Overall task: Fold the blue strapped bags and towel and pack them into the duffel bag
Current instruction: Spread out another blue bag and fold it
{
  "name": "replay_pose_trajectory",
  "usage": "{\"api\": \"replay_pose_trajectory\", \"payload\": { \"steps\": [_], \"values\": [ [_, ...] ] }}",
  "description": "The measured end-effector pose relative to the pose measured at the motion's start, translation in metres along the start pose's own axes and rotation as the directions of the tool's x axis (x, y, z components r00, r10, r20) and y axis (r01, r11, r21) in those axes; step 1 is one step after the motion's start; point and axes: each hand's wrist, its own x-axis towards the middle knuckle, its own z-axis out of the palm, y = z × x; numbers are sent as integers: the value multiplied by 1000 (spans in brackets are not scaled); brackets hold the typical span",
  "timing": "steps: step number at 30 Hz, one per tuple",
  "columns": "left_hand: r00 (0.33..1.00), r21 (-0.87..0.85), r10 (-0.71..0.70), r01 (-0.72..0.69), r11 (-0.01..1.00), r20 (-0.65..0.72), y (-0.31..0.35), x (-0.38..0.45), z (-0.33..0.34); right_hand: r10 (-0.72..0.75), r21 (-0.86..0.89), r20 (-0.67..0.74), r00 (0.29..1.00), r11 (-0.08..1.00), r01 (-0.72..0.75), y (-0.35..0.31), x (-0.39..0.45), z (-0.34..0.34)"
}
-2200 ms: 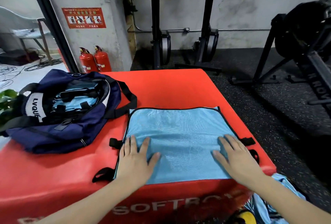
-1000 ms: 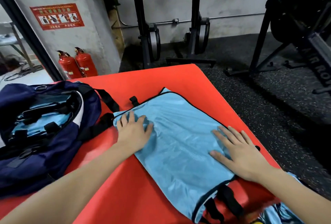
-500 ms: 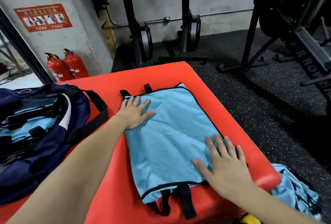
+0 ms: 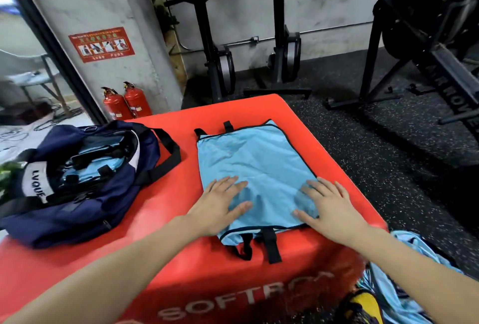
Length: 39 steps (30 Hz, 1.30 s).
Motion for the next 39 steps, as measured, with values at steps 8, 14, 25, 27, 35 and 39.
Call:
{"api": "replay_pose_trajectory", "payload": {
  "steps": [8, 14, 25, 27, 35, 39],
  "values": [
    [998, -109, -52, 55, 992, 37, 14, -65, 2, -209, 181, 83, 974, 965, 191, 15, -17, -24],
    [997, -119, -73, 72, 990, -7, 26, -69, 4, -252, -48, 103, 962, 965, 258, 9, -10, -30],
    [977, -336, -213, 209, 918, 24, 21, -56, -19, -170, -71, 65, 983, 982, 175, 9, 3, -27],
    [974, -385, -220, 222, 896, 51, 17, -59, -27, -137, 57, 61, 989, 989, 133, 9, 1, -34],
    [960, -665, -217, 281, 692, 179, 15, -79, -74, -119, 717, 207, 971, 694, -68, -2, -10, -78],
    [966, -785, -128, 258, 563, 225, 9, -80, -92, -209, 825, 267, 941, 555, -110, -6, -3, -100]
  ]
}}
